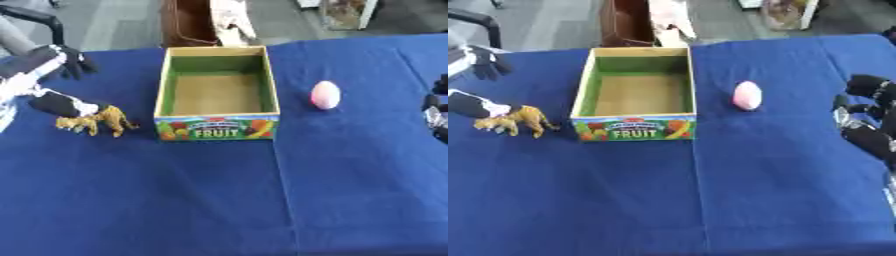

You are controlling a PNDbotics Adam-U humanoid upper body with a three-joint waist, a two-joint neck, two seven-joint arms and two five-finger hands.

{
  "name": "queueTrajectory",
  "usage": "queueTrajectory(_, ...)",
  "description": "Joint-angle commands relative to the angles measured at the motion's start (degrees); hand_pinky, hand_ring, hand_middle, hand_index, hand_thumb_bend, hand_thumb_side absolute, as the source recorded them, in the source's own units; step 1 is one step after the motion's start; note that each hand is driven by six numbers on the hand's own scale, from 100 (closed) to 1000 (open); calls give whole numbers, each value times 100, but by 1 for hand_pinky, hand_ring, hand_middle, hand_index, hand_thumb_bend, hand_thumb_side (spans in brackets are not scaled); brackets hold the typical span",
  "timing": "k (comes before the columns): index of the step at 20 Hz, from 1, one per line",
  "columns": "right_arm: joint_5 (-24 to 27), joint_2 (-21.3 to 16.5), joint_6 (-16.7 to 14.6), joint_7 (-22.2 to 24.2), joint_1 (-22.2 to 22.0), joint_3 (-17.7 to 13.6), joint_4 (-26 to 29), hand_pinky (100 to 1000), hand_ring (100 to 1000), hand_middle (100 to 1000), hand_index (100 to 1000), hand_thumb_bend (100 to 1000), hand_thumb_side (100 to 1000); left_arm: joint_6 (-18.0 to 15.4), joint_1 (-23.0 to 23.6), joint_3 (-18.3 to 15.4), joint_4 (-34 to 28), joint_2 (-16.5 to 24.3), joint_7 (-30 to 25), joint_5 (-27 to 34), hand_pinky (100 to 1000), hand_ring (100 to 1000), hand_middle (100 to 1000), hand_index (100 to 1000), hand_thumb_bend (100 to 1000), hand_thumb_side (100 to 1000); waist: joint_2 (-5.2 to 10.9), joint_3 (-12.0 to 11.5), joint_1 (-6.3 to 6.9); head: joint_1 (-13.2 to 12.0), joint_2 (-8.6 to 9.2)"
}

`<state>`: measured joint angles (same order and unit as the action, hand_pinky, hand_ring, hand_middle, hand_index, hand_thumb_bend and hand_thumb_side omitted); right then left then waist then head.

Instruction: Pick up objects on the table and place them in the box.

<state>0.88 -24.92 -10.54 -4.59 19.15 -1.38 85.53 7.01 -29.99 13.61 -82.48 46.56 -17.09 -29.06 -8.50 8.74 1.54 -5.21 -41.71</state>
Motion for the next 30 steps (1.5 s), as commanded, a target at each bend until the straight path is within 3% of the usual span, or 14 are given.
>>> queueTrajectory(1, -34, -98, -2, -4, 55, -34, 49, 589, 774, 699, 781, 159, 100, 42, -166, -67, 297, -42, 34, -340, 705, 661, 656, 747, 515, 261, 91, 2, -15, 1, 57)
queueTrajectory(12, -33, -79, -2, 8, 43, -31, 42, 589, 774, 699, 781, 160, 100, -62, -419, -76, 1321, -505, 47, -872, 701, 639, 656, 744, 527, 261, 76, 12, -27, -6, 50)
queueTrajectory(20, -30, -67, -2, 13, 44, -30, 38, 589, 774, 699, 781, 161, 100, -239, -508, -53, 1660, -677, -31, -1018, 675, 607, 615, 718, 543, 243, 68, 30, -26, -12, 53)
queueTrajectory(23, -30, -67, -2, 14, 44, -31, 36, 589, 774, 698, 782, 162, 100, -238, -526, -50, 1702, -702, 93, -1189, 613, 533, 533, 659, 479, 203, 70, 36, -24, -10, 53)
queueTrajectory(25, -30, -68, -2, 14, 45, -32, 35, 589, 774, 698, 782, 161, 100, -201, -534, -68, 1706, -715, 244, -1311, 518, 424, 418, 548, 349, 205, 72, 38, -23, -13, 54)
queueTrajectory(30, -26, -63, -1, 16, 47, -31, 32, 589, 774, 698, 782, 160, 100, -69, -529, -117, 1650, -734, 721, -1421, 322, 207, 184, 349, 245, 190, 77, 39, -20, -2, 57)
